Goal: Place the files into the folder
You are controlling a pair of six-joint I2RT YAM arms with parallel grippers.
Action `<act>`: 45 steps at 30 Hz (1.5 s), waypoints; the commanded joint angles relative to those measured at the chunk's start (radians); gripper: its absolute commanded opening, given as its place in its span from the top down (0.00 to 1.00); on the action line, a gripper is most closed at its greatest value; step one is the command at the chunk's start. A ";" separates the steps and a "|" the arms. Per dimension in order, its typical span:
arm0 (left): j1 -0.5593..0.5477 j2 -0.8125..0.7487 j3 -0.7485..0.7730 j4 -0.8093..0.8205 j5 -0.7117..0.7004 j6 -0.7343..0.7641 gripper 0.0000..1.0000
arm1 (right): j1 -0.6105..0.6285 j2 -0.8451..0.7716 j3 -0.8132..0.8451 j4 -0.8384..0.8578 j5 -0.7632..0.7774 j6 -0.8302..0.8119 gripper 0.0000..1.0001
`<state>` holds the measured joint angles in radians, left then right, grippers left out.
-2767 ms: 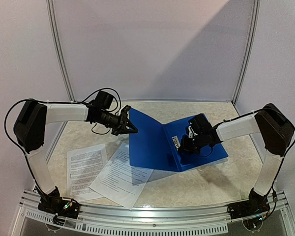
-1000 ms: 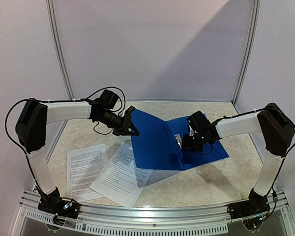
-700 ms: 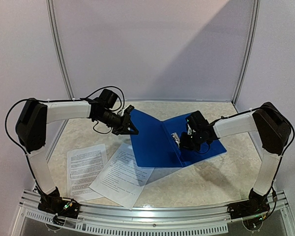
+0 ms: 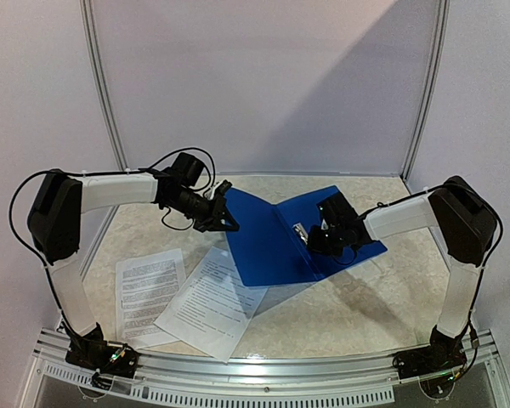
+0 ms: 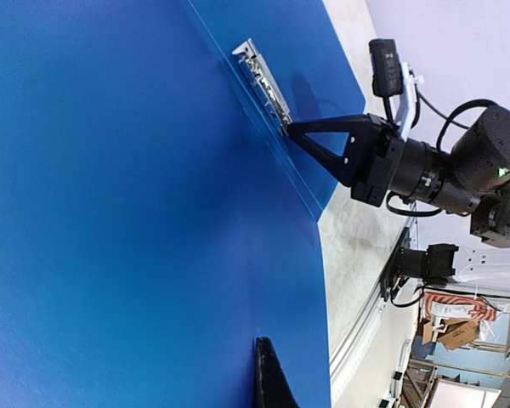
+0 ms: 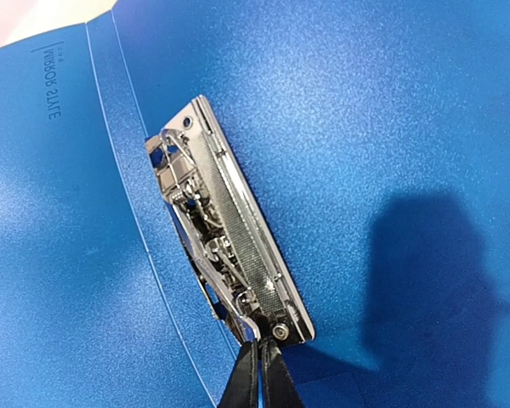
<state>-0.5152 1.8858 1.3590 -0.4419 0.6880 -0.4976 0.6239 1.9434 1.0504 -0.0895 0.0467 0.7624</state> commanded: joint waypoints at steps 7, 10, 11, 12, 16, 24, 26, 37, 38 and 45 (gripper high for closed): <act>0.009 0.000 0.036 -0.114 0.023 0.073 1.00 | -0.108 0.057 -0.079 -0.369 0.109 -0.031 1.00; 0.007 0.002 0.037 -0.116 0.024 0.076 1.00 | -0.094 -0.018 -0.046 -0.361 0.021 -0.029 1.00; 0.006 0.005 0.038 -0.117 0.024 0.077 1.00 | -0.082 -0.055 -0.031 -0.363 0.004 -0.029 1.00; 0.005 0.007 0.040 -0.119 0.025 0.079 1.00 | -0.071 -0.080 -0.015 -0.371 -0.007 -0.033 1.00; -0.005 0.016 0.059 -0.144 0.025 0.105 1.00 | -0.049 -0.120 0.004 -0.365 -0.124 -0.027 1.00; -0.014 0.057 0.176 -0.322 0.032 0.248 1.00 | -0.035 -0.152 -0.039 -0.322 -0.252 0.032 1.00; -0.013 0.071 0.186 -0.362 0.036 0.267 1.00 | -0.030 -0.157 -0.035 -0.340 -0.252 0.019 1.00; -0.014 0.060 0.138 -0.387 0.062 0.297 1.00 | -0.018 -0.213 0.064 -0.341 -0.326 0.010 0.94; -0.014 0.058 0.138 -0.387 0.060 0.297 1.00 | -0.018 -0.217 0.074 -0.336 -0.325 0.009 0.94; -0.014 0.072 0.136 -0.384 0.064 0.299 1.00 | -0.018 -0.204 0.164 -0.351 -0.339 -0.058 0.79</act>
<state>-0.5274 1.9465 1.5074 -0.7963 0.7506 -0.2344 0.6037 1.7405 1.1633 -0.4061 -0.2848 0.7643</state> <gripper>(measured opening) 0.023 0.169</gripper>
